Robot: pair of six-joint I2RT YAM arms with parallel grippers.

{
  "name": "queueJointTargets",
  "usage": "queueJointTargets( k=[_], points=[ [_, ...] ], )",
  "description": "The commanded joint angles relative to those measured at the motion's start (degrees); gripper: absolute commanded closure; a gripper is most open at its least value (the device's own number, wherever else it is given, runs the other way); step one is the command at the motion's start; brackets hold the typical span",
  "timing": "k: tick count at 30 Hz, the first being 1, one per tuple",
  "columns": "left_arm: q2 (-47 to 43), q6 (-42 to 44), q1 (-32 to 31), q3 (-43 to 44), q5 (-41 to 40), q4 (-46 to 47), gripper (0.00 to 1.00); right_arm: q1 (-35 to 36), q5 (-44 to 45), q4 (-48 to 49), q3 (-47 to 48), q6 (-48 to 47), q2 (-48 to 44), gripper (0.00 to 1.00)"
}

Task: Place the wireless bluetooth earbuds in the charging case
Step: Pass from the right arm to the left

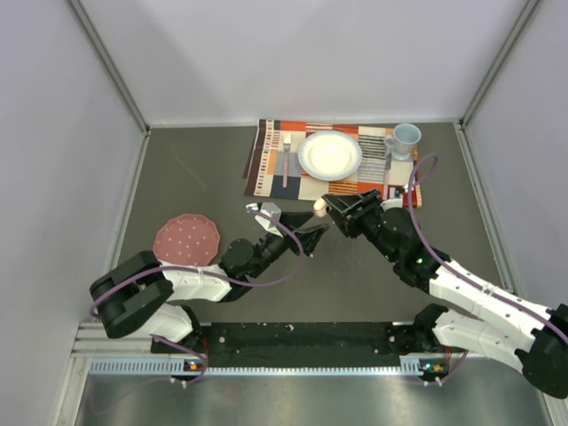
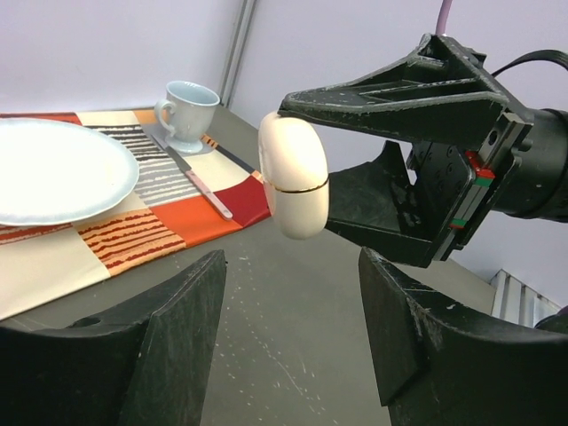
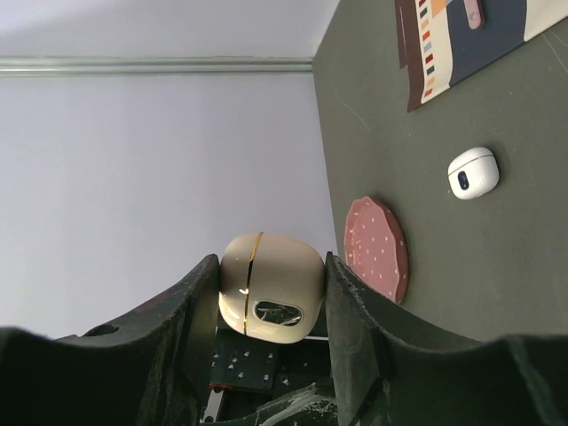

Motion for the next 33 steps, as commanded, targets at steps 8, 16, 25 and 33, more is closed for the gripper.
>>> queueJointTargets(
  k=[8,16,25,33],
  points=[
    [-0.16,-0.29,-0.5,2.81,0.97,14.62,0.39,0.97,0.06,3.74,2.67,-0.37,0.44,1.0],
    [2.39,-1.52,-0.5,4.66,1.23,17.43,0.43,0.97,-0.21,3.92,2.23,-0.19,0.18,1.0],
    [4.41,-1.61,-0.5,6.41,1.32,18.74,0.44,0.88,0.41,3.83,1.35,0.16,-0.52,1.0],
    [3.8,-1.43,-0.5,6.95,1.5,19.19,0.42,0.97,0.93,3.39,1.17,0.25,-0.87,1.0]
  ],
)
